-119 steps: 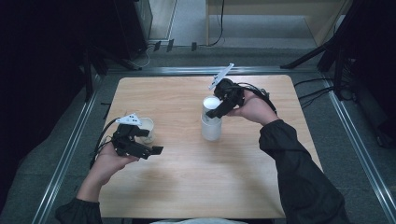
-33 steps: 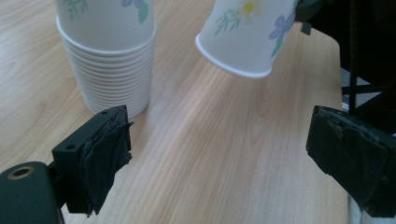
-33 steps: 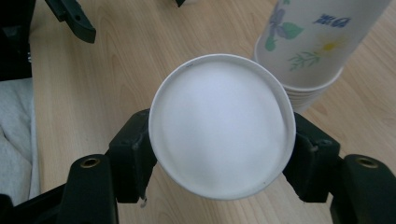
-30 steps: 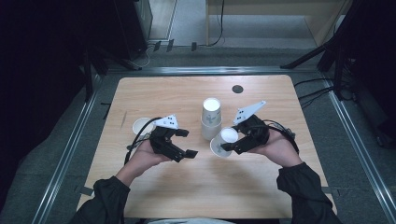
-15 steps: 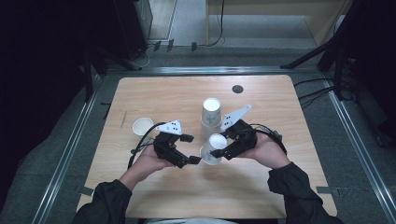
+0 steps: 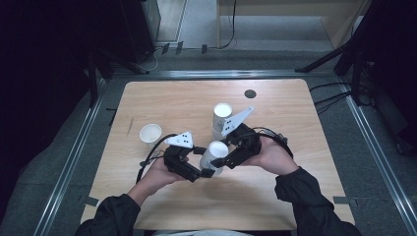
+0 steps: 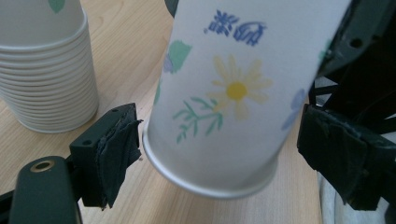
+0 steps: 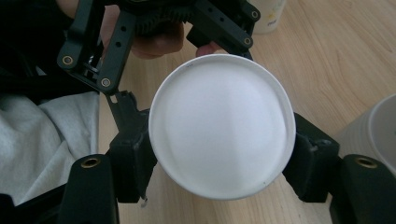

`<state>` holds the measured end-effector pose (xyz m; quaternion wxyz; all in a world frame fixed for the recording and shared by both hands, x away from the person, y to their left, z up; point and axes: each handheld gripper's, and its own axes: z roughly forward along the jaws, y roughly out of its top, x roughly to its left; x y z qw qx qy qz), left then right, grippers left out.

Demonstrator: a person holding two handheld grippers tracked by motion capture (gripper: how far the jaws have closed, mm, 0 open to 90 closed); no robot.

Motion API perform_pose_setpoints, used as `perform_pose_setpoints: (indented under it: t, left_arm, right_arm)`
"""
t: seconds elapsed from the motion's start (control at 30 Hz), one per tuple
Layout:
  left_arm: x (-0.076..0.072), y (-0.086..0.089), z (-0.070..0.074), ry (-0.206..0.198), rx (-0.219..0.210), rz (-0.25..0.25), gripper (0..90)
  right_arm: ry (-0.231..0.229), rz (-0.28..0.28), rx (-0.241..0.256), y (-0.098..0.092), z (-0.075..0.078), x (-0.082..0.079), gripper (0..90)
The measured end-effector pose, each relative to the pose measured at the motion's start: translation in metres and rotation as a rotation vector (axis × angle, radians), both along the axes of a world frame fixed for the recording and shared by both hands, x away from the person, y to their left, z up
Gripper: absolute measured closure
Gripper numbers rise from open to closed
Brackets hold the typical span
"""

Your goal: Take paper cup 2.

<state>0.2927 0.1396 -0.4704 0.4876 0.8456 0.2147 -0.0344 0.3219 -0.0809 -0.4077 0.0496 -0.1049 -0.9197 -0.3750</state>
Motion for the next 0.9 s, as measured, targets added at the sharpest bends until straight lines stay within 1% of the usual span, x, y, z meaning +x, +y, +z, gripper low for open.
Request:
perform_pose_setpoints:
  t: [0.07,0.13,0.17,0.23,0.3,0.33,0.4,0.47,0.6,0.77,0.83,0.9]
  left_arm:
    - [-0.0009,0.0000,-0.0007,-0.003,0.002,-0.004,13.3]
    - [-0.0016,-0.0003,-0.0018,-0.013,0.005,-0.008,13.8]
    - [-0.0024,-0.0008,-0.0022,-0.020,0.009,-0.007,14.0]
    - [-0.0032,-0.0010,-0.0021,-0.030,0.011,-0.010,15.8]
    - [-0.0037,-0.0009,-0.0017,-0.039,0.008,-0.013,20.4]
    - [-0.0036,-0.0008,-0.0017,-0.040,0.009,-0.013,20.8]
    - [-0.0032,-0.0006,-0.0013,-0.041,0.015,-0.013,22.8]
    - [-0.0030,-0.0006,-0.0010,-0.050,0.031,-0.017,24.8]
    - [-0.0021,-0.0002,-0.0008,-0.038,0.044,-0.028,27.7]
    - [-0.0015,0.0002,0.0002,-0.038,0.048,-0.028,28.1]
    - [-0.0011,0.0006,0.0005,-0.035,0.047,-0.027,27.9]
    - [-0.0008,0.0012,0.0012,-0.039,0.056,-0.029,27.8]
  right_arm:
    - [0.011,0.006,0.009,0.0014,0.0006,-0.0004,34.3]
    - [0.016,0.008,0.022,0.0015,0.0017,-0.0002,34.4]
    - [0.027,0.008,0.032,0.0012,0.0025,-0.0001,34.4]
    - [0.032,0.006,0.038,0.0008,0.0034,0.0002,34.4]
    - [0.034,0.007,0.040,0.0004,0.0029,0.0005,34.6]
    - [0.038,0.006,0.045,-0.0001,0.0021,0.0009,34.7]
    - [0.045,0.005,0.052,-0.0014,0.0007,0.0023,34.8]
    - [0.051,0.004,0.050,-0.0020,-0.0010,0.0032,34.9]
    - [0.039,0.012,0.049,-0.0011,-0.0031,0.0026,35.0]
    - [0.027,0.021,0.055,-0.0004,-0.0030,0.0028,34.0]
    - [0.023,0.019,0.057,-0.0004,-0.0030,0.0029,33.1]
    - [0.021,0.015,0.065,-0.0005,-0.0031,0.0031,29.5]
